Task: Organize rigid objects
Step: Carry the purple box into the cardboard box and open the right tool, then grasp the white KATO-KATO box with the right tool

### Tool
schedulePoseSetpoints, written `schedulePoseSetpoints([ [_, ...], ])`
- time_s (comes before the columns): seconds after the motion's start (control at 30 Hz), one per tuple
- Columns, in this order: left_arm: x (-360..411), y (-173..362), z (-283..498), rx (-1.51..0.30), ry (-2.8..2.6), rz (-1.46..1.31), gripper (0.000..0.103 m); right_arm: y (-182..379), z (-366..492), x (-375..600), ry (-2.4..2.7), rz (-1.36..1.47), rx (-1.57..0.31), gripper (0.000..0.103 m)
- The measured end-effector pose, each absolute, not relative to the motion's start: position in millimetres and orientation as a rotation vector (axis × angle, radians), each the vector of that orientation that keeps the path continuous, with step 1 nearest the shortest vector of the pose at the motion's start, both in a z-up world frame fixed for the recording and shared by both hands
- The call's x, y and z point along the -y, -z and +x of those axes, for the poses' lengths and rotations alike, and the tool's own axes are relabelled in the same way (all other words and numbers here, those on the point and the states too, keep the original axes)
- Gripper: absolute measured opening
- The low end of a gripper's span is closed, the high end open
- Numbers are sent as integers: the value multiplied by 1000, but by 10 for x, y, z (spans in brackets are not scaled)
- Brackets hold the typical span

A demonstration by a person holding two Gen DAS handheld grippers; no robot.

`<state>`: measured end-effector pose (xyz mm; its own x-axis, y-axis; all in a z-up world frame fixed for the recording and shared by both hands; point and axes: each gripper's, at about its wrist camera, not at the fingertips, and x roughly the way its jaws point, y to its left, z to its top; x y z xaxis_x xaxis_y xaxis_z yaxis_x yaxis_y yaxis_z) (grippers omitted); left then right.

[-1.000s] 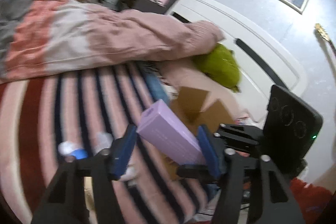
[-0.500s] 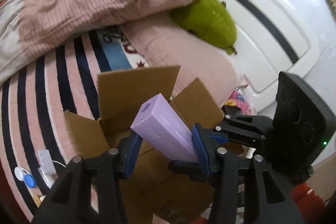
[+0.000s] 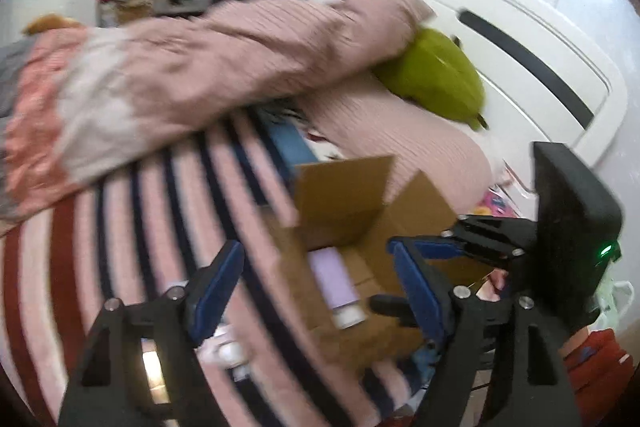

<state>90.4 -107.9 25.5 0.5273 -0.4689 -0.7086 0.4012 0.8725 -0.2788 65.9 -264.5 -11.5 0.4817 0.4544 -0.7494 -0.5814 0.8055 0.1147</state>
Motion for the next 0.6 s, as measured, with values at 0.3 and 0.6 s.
schedulePoseSetpoints([
  [0.3,-226,94,379,-848,214,-97,75,63,253,1544,-1002,-118,-753,47],
  [0.6,-823,863,132,-884,144,-193,75,1120,227,836,-943,-97,-948,47],
])
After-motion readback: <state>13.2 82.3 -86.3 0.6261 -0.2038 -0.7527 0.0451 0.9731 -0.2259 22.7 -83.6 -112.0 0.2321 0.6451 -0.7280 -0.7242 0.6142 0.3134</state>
